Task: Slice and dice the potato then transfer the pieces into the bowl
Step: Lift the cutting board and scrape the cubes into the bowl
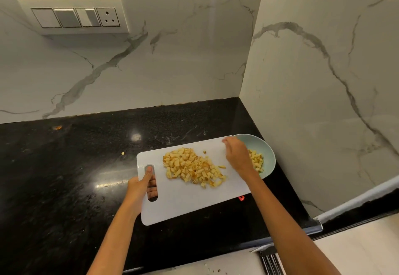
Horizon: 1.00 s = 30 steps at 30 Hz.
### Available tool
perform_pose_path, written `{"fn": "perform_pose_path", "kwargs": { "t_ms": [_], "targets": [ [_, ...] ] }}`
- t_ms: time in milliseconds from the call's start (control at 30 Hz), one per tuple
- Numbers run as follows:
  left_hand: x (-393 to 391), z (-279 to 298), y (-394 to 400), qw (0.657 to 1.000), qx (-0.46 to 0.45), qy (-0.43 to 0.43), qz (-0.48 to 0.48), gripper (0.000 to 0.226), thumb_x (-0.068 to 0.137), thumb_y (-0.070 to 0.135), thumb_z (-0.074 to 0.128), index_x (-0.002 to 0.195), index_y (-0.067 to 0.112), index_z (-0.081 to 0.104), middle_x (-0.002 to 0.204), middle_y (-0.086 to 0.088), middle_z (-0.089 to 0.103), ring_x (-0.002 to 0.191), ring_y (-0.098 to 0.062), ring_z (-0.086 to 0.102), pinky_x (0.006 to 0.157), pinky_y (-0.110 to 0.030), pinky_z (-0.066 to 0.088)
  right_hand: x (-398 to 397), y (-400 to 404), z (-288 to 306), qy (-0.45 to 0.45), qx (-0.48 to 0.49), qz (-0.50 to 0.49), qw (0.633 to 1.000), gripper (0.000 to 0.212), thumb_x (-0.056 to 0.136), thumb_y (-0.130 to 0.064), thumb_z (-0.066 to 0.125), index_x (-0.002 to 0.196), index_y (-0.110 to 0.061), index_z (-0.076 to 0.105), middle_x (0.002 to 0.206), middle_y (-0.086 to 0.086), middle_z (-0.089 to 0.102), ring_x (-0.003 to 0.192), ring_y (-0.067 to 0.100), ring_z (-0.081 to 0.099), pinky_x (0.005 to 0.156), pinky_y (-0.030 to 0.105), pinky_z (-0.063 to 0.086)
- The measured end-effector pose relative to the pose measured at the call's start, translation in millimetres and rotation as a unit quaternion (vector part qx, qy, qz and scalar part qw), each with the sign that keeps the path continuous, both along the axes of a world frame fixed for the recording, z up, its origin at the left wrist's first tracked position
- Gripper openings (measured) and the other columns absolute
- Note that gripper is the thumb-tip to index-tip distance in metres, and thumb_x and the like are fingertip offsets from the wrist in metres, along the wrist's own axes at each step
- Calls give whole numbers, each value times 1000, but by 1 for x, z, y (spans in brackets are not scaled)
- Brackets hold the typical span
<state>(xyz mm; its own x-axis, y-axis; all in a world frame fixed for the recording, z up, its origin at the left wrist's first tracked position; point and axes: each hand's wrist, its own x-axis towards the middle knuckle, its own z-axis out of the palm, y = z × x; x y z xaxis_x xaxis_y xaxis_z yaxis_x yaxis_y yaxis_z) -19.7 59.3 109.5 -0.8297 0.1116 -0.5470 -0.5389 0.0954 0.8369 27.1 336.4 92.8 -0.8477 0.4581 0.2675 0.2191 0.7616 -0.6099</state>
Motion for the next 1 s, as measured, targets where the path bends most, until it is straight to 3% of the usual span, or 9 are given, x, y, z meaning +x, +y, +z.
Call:
{"fn": "perform_pose_path", "kwargs": {
  "t_ms": [100, 167, 233, 333, 500, 700, 867, 1000],
  "targets": [
    [0, 1, 0, 1000, -4, 3, -5, 45, 89, 42, 55, 97, -2, 62, 79, -17, 68, 55, -22, 65, 44, -26, 51, -17, -42, 11, -19, -77, 113, 990, 25, 97, -10, 43, 108, 0, 63, 104, 14, 64, 96, 22, 58, 89, 36, 47],
    [0, 1, 0, 1000, -7, 2, -3, 46, 89, 42, 55, 96, -3, 62, 76, -16, 67, 52, -21, 63, 44, -26, 49, -32, -66, 15, -65, -97, 180, 977, 30, 98, -17, 43, 120, -6, 59, 118, 11, 60, 108, 19, 55, 95, 34, 45],
    [0, 1, 0, 1000, -10, 3, 3, 45, 89, 42, 56, 94, -3, 61, 72, -13, 65, 47, -18, 60, 42, -25, 49, -46, -85, 19, -122, -67, 244, 960, 34, 98, -22, 44, 126, -10, 57, 129, 8, 55, 119, 19, 48, 100, 33, 39],
    [2, -3, -1, 1000, -11, 3, 10, 44, 88, 41, 58, 92, -2, 61, 74, -15, 65, 54, -23, 60, 44, -26, 52, -54, -99, 16, -127, -20, 288, 949, 26, 93, -21, 50, 111, -12, 67, 119, 6, 59, 112, 17, 49, 93, 31, 40],
    [2, -7, -6, 1000, 20, -6, 10, 43, 88, 40, 58, 93, -2, 61, 79, -18, 63, 58, -26, 58, 46, -26, 52, -33, -69, 3, -58, -10, 242, 968, 11, 84, -11, 57, 86, -7, 67, 92, 8, 58, 91, 15, 47, 76, 25, 41],
    [3, -9, -9, 1000, 18, -9, 4, 43, 89, 39, 57, 99, -3, 62, 92, -22, 67, 73, -32, 65, 55, -32, 57, 2, -23, -14, 11, -15, 120, 993, 16, 82, -14, 53, 85, -5, 66, 91, 7, 62, 88, 13, 51, 79, 23, 40],
    [4, -7, -7, 1000, 11, -4, 9, 40, 89, 39, 57, 93, -1, 60, 77, -16, 61, 57, -24, 57, 43, -24, 51, 13, -29, -22, 19, 35, 121, 992, 30, 87, -26, 49, 94, -5, 70, 101, 9, 65, 99, 18, 55, 88, 23, 37],
    [4, -7, -8, 1000, 5, 0, 8, 41, 89, 40, 56, 91, 0, 61, 76, -15, 64, 54, -22, 60, 44, -24, 53, 19, -9, -22, 17, 69, 76, 995, 14, 85, -10, 57, 87, -2, 69, 90, 12, 65, 87, 26, 59, 79, 28, 40]
  ]
}}
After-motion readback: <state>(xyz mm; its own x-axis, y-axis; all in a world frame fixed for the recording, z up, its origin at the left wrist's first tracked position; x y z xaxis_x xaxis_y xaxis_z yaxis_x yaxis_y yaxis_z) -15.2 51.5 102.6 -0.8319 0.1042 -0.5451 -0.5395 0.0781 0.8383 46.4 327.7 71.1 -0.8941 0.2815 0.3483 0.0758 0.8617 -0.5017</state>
